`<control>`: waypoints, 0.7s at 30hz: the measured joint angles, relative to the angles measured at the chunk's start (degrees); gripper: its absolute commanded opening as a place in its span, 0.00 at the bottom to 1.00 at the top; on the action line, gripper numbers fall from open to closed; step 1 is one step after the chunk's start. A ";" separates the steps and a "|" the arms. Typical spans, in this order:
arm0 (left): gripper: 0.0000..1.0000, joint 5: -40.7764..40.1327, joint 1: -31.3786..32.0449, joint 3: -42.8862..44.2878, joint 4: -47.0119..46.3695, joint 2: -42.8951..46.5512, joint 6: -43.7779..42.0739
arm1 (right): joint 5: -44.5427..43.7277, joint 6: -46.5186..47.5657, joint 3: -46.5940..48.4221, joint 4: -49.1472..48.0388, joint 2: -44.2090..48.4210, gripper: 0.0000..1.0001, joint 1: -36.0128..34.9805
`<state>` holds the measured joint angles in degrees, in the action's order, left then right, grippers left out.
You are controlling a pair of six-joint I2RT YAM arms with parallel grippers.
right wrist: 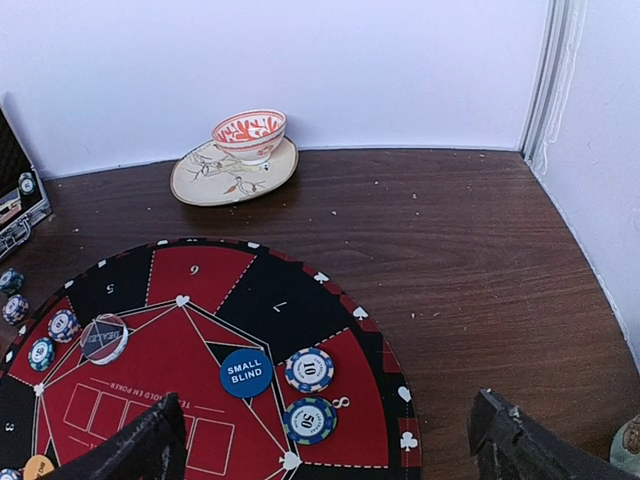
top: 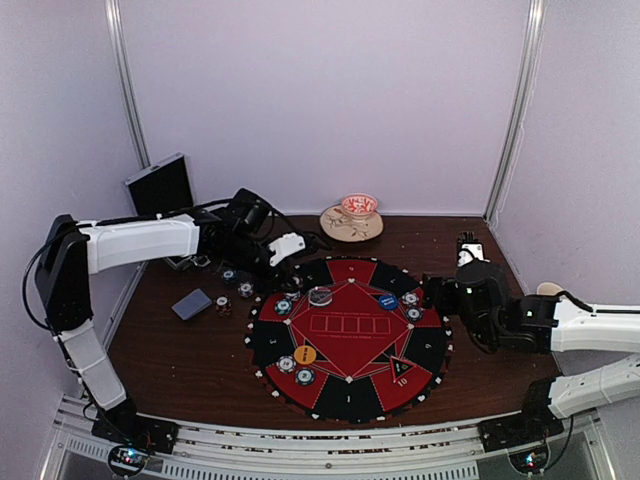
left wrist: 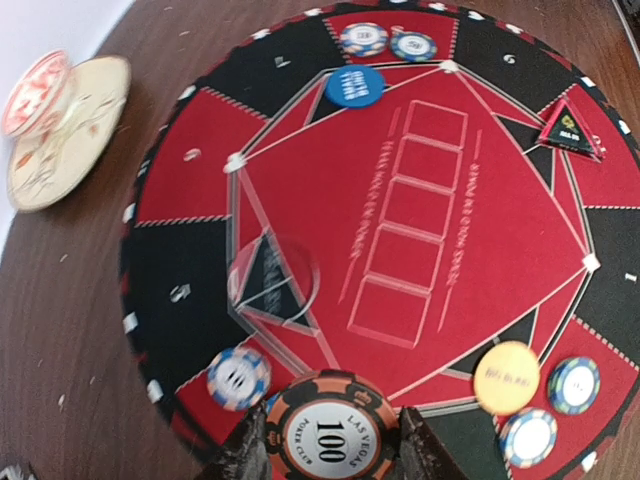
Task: Distribute texas hold em gaming equipment
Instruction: Place the poker chips pile on the poker table mat.
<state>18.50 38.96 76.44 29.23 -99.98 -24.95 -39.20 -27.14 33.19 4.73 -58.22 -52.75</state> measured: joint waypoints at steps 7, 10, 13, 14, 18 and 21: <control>0.26 -1.01 8.28 7.72 0.81 -10.49 1.99 | -1.75 -0.26 -0.07 -0.07 2.93 1.00 0.00; 0.26 -1.99 11.23 9.64 0.70 -13.88 2.47 | -2.43 -0.33 -0.26 -0.28 5.09 1.00 0.00; 0.27 -2.67 13.92 10.84 0.17 -16.39 2.82 | -3.06 -0.46 -0.59 -0.39 6.54 1.00 0.00; 0.27 -2.86 14.67 11.19 0.11 -17.05 2.93 | -3.15 -0.48 -0.61 -0.39 6.71 1.00 0.00; 0.27 -3.65 17.49 12.28 -2.12 -19.47 3.65 | -3.32 -0.50 -0.70 -0.42 6.80 1.00 0.00; 0.27 -4.63 18.84 13.11 -3.13 -21.16 4.13 | -3.37 -0.50 -0.85 -0.42 6.78 1.00 0.00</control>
<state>13.87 57.80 89.56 26.11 -121.14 -20.82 -42.57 -27.64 32.34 4.32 -51.44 -52.75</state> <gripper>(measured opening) 0.380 1.000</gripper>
